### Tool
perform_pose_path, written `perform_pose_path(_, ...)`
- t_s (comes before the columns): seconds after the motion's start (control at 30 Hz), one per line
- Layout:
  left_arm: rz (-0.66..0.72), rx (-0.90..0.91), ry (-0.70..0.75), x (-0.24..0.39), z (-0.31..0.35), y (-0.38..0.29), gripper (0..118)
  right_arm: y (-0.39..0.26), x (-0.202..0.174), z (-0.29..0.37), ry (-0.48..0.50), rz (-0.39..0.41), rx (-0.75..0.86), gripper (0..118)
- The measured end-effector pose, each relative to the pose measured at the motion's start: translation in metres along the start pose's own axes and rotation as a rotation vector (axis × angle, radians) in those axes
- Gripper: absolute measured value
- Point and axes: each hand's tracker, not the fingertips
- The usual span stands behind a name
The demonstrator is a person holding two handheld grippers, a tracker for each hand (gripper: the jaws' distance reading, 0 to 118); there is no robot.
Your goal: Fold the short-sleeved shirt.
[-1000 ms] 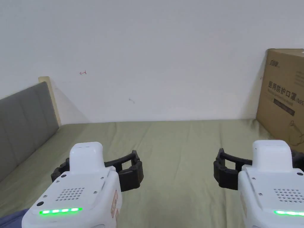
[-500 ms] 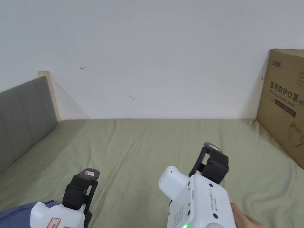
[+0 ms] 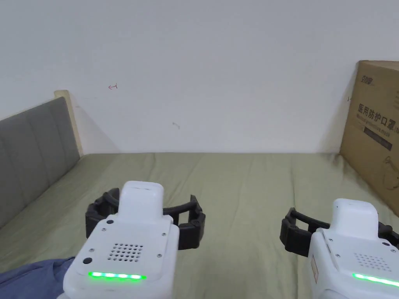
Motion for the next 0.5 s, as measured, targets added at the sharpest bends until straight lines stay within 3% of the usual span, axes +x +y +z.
perform_pose_path(0.07, 0.065, -0.019, -0.066, 0.009, -0.002, 0.002, 116, 0.006, -0.002, 0.005, 0.001, 0.038, 0.041, 118)
perform_pose_path(0.1, 0.086, -0.020, -0.083, -0.021, -0.004, 0.005, 116, 0.009, -0.003, 0.006, -0.003, 0.051, 0.053, 118)
perform_pose_path(0.3, 0.069, 0.046, 0.039, -0.019, 0.005, 0.010, 115, 0.018, -0.001, 0.010, 0.041, 0.042, 0.074, 118)
perform_pose_path(0.37, 0.064, 0.036, 0.034, -0.023, 0.007, 0.007, 108, 0.017, 0.001, 0.013, 0.061, 0.033, 0.086, 115)
perform_pose_path(0.4, 0.066, 0.029, 0.037, -0.023, 0.008, 0.006, 95, 0.016, 0.000, 0.014, 0.059, 0.039, 0.092, 109)
perform_pose_path(0.43, 0.080, 0.022, 0.045, -0.022, 0.008, 0.004, 73, 0.015, 0.000, 0.016, 0.058, 0.055, 0.107, 96)
perform_pose_path(0.47, 0.108, 0.013, 0.047, -0.022, 0.008, 0.002, 46, 0.015, -0.002, 0.017, 0.051, 0.074, 0.120, 73)
perform_pose_path(0.5, 0.142, 0.006, 0.046, -0.027, 0.006, 0.002, 13, 0.014, -0.003, 0.017, 0.040, 0.078, 0.118, 35)
